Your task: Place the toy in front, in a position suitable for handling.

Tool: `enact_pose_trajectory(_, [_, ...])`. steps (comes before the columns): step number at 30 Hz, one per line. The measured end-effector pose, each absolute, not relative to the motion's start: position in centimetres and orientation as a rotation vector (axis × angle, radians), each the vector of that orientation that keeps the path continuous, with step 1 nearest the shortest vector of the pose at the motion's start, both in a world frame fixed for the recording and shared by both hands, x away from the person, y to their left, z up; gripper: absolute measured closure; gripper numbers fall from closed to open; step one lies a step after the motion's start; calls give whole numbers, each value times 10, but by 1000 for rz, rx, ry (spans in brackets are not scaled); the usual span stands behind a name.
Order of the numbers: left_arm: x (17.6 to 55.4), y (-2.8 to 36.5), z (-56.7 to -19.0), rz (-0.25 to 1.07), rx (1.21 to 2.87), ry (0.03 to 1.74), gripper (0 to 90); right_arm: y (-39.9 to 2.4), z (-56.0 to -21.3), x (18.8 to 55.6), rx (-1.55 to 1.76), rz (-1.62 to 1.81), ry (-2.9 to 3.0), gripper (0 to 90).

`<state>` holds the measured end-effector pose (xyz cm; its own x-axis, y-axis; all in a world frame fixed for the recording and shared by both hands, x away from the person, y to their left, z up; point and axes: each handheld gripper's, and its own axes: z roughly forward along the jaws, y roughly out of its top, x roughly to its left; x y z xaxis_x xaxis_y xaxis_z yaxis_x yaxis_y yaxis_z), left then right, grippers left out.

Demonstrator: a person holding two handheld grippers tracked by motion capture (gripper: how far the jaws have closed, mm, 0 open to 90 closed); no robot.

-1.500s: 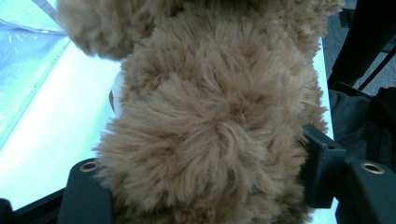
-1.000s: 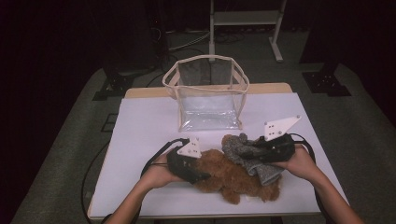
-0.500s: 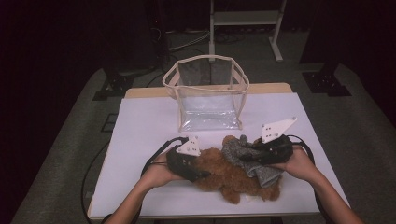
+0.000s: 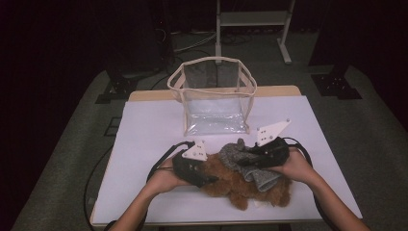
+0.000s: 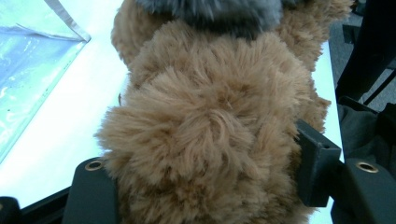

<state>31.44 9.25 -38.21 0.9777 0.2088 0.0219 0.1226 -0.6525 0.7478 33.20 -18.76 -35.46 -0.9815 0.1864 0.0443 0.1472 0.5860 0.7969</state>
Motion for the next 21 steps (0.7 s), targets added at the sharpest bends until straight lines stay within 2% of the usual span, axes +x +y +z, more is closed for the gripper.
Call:
enact_pose_trajectory(4, [314, 90, -380, 143, 2292, 221, 341, -188, -350, 330, 286, 1388, 2747, 742])
enact_pose_trajectory(12, [314, 87, -378, 153, 2303, 199, 341, -159, -348, 337, 222, 1413, 2766, 742])
enact_pose_trajectory(21, [311, 89, -378, 152, 2282, 184, 345, -168, -349, 337, 257, 1406, 2779, 742])
